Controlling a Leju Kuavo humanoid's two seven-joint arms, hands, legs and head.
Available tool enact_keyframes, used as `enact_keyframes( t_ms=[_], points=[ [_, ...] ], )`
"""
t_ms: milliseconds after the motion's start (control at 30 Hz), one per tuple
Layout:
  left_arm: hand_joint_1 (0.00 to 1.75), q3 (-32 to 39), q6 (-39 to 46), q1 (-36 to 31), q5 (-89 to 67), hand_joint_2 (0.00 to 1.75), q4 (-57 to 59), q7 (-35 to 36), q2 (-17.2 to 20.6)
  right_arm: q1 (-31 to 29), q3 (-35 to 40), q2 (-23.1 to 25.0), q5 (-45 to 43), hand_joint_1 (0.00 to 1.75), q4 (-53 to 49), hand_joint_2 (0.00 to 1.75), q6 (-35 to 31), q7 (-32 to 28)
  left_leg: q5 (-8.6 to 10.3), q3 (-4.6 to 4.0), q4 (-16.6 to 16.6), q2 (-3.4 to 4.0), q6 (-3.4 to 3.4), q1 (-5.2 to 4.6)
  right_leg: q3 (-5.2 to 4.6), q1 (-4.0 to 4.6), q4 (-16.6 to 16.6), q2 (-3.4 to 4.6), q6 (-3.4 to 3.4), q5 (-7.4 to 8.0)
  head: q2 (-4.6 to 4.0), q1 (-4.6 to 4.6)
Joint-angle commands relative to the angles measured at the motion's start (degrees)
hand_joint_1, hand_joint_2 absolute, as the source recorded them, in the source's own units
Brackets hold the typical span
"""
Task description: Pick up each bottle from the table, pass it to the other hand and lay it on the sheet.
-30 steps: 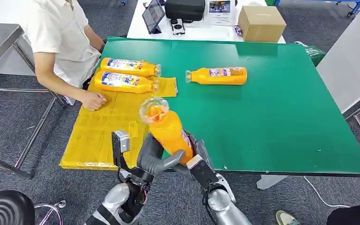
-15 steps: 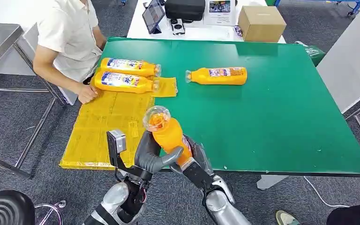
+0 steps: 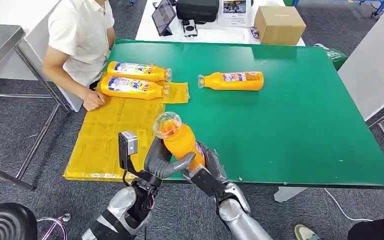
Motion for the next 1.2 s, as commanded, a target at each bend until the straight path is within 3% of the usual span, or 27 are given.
enact_keyframes(
  t_ms=[33, 400, 433, 567, 633, 733, 800, 900, 967, 1000, 1033, 1067, 1100, 1133, 1200],
  points=[
    [1.75, -1.6, -4.5, -1.6, 2.5, 1.75, 3.0, 0.2, 0.7, -2.4, 3.5, 0.2, -2.4, 0.00, 1.8, 1.75, 2.5, -0.9, -0.10, 0.29, 0.0, 0.11, -0.07, 0.00, 0.22, 0.00, 0.0, 0.11, -0.12, -0.08, 0.00, -0.02],
    [1.75, -0.9, -5.4, -1.1, 4.0, 1.75, 2.6, 0.6, 0.8, -2.0, 3.2, 0.6, -2.9, 0.00, 1.7, 1.75, 2.2, -1.3, -0.16, 0.36, 0.0, 0.07, -0.09, 0.01, 0.30, 0.02, 0.0, 0.08, -0.15, -0.15, 0.00, -0.02],
    [1.75, -0.7, -5.6, -0.9, 4.5, 1.75, 2.4, 0.7, 0.7, -1.9, 3.2, 0.6, -3.0, 0.00, 1.6, 0.00, 2.1, -1.5, -0.04, 0.13, 0.0, 0.05, -0.04, 0.00, 0.10, 0.00, 0.0, 0.05, -0.07, -0.04, 0.00, -0.02],
    [1.75, 3.4, -5.2, 0.1, 9.8, 1.75, 0.5, 0.7, 0.8, 0.6, 1.2, 1.6, -3.7, 0.00, -2.0, 0.00, -3.6, -4.6, -0.14, 0.32, 0.0, 0.10, -0.08, -0.01, 0.25, 0.00, 0.0, 0.10, -0.13, -0.13, 0.00, 0.00],
    [1.75, 5.5, -1.0, -0.1, 7.9, 1.75, 0.2, 0.1, 2.0, 2.7, -0.3, 1.5, -1.1, 0.00, -5.5, 0.00, -13.4, -5.6, -0.14, 0.27, 0.0, 0.09, -0.09, 0.01, 0.21, 0.02, 0.0, 0.09, -0.14, -0.13, 0.00, -0.02],
    [1.75, 5.4, 6.5, -1.3, -3.9, 1.75, 1.1, -2.6, 5.3, 5.7, -3.8, 0.0, 0.5, 0.00, -8.8, 0.00, -23.1, -5.7, -0.01, 0.09, -0.1, 0.00, -0.04, 0.00, 0.05, 0.00, 0.0, 0.00, -0.06, -0.03, 0.00, -0.02],
    [1.75, 6.8, 7.3, -0.8, -8.2, 1.75, 0.7, -3.2, 5.6, 6.8, -6.3, -0.8, 1.0, 0.00, -9.8, 0.00, -23.8, -6.3, -0.11, 0.39, -0.1, 0.00, -0.10, 0.01, 0.33, 0.02, 0.0, 0.00, -0.15, -0.14, 0.00, -0.02],
    [1.75, 7.3, 6.8, -0.5, -8.8, 1.75, 0.5, -3.0, 5.1, 6.8, -6.6, -0.8, 0.9, 0.00, -9.7, 0.00, -23.5, -6.6, -0.02, 0.15, -0.1, -0.04, -0.05, 0.00, 0.10, 0.00, 0.0, -0.05, -0.09, -0.06, 0.00, -0.02],
    [1.75, 6.5, 12.1, -0.3, -17.8, 1.75, -0.5, -5.3, 5.6, 10.4, -18.1, 4.4, 8.2, 0.00, -17.2, 0.00, -24.1, -7.0, -0.09, 0.24, 0.0, 0.00, -0.06, -0.01, 0.19, -0.01, 0.0, 0.00, -0.11, -0.11, 0.00, 0.00],
    [1.75, 6.4, 13.5, -0.2, -20.4, 1.75, -1.0, -5.7, 6.0, 11.1, -20.3, 5.1, 7.7, 0.00, -18.9, 0.00, -24.1, -7.0, -0.05, 0.09, 0.0, 0.01, -0.06, -0.01, 0.04, -0.02, 0.0, 0.01, -0.10, -0.07, 0.00, 0.00],
    [1.75, 6.5, 15.8, 0.3, -24.7, 1.75, -2.2, -6.0, 6.5, 11.9, -22.8, 5.6, 0.8, 0.00, -18.9, 0.00, -24.1, -7.0, -0.03, 0.01, 0.0, -0.04, -0.05, -0.03, -0.03, -0.03, 0.1, -0.03, -0.08, -0.07, 0.00, -0.02],
    [1.75, 6.7, 16.1, 1.0, -27.4, 1.75, -3.5, -5.6, 7.0, 12.3, -24.6, 5.0, -10.7, 0.00, -18.3, 0.00, -19.7, -6.3, -0.05, 0.09, 0.0, -0.06, -0.08, -0.04, 0.03, -0.04, 0.1, -0.06, -0.12, -0.11, 0.00, 0.00],
    [1.75, 7.2, 15.9, 1.5, -28.1, 1.75, -4.2, -5.5, 6.9, 12.4, -26.3, 4.3, -13.2, 0.00, -17.6, 0.00, -19.5, -5.4, -0.04, 0.11, 0.0, -0.13, -0.07, -0.01, 0.10, -0.02, 0.0, -0.12, -0.11, -0.11, 0.00, 0.00],
    [1.75, 7.8, 14.6, 2.0, -28.0, 1.75, -5.0, -5.1, 6.7, 12.1, -27.9, 3.5, -9.3, 0.00, -16.0, 0.00, -24.1, -7.0, -0.02, 0.08, -0.1, -0.11, -0.05, -0.01, 0.07, -0.01, 0.0, -0.09, -0.08, -0.06, 0.00, -0.02],
    [1.75, 8.5, 13.0, 2.2, -27.7, 1.75, -5.5, -4.4, 6.7, 12.2, -30.5, 3.4, -12.7, 0.00, -14.5, 0.00, -23.0, -7.0, -0.03, 0.15, -0.1, -0.18, -0.04, 0.00, 0.17, -0.01, -0.1, -0.16, -0.08, -0.07, 0.00, -0.02]
  ],
)
